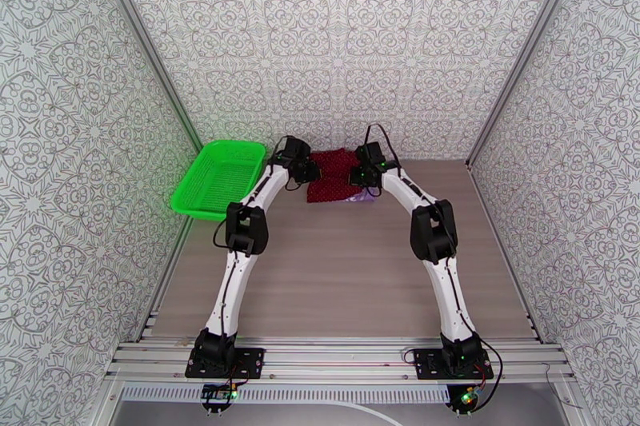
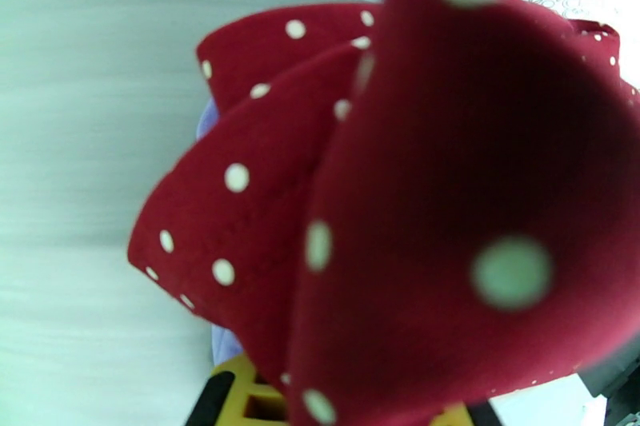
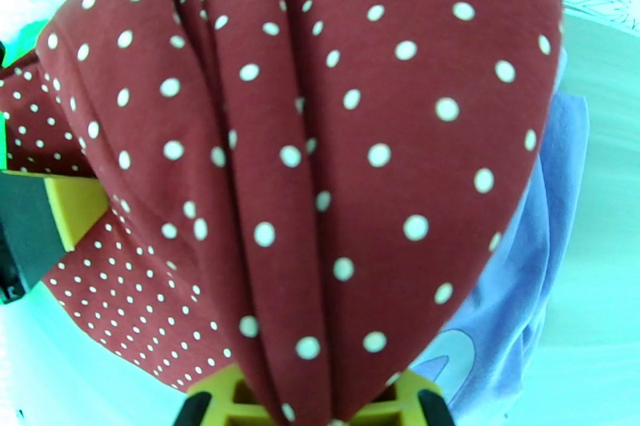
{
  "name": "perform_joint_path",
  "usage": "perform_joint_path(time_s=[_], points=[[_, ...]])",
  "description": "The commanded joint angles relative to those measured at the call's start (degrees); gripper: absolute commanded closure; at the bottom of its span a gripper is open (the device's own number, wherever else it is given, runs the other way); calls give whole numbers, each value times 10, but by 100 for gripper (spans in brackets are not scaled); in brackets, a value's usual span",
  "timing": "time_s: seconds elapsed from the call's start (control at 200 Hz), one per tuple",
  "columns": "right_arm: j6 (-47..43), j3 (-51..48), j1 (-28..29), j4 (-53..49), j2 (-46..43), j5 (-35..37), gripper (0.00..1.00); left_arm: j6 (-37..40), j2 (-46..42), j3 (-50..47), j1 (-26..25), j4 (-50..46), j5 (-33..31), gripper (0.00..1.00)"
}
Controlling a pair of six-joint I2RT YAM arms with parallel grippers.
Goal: Fold and stack the mixed laundry pile
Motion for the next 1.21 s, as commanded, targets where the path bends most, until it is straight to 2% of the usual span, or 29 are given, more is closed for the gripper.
perform_joint_path(time_s=[0.0, 0.315, 0.57, 0.695, 0.74, 0.84, 0.88, 0.94, 1.085, 1.15, 1.19, 1.2], points=[[21, 17, -12, -7, 17, 13, 100, -24, 19, 21, 18, 56, 33, 100], [56, -105, -20, 76, -46, 24, 100, -36, -1, 22, 12, 113, 68, 100], [87, -172, -30, 118, -91, 17, 100, -28, -12, 28, 6, 128, 60, 99], [98, -175, -35, 116, -90, 18, 100, -39, 20, 49, 12, 133, 64, 81], [101, -175, -35, 115, -88, 20, 100, -45, 33, 53, 13, 135, 67, 71], [109, -171, -38, 107, -77, 23, 100, -56, 54, 53, 13, 149, 70, 39], [111, -169, -39, 104, -71, 23, 100, -60, 62, 53, 14, 154, 71, 22], [115, -165, -40, 101, -63, 25, 100, -66, 71, 55, 15, 163, 73, 2], [121, -155, -42, 95, -47, 22, 98, -75, 84, 59, 19, 173, 79, 1], [120, -147, -41, 89, -41, 19, 89, -74, 80, 59, 22, 169, 79, 1], [120, -139, -42, 80, -36, 18, 72, -70, 76, 58, 23, 166, 79, 1], [120, -138, -41, 79, -36, 18, 71, -69, 74, 57, 24, 164, 80, 1]])
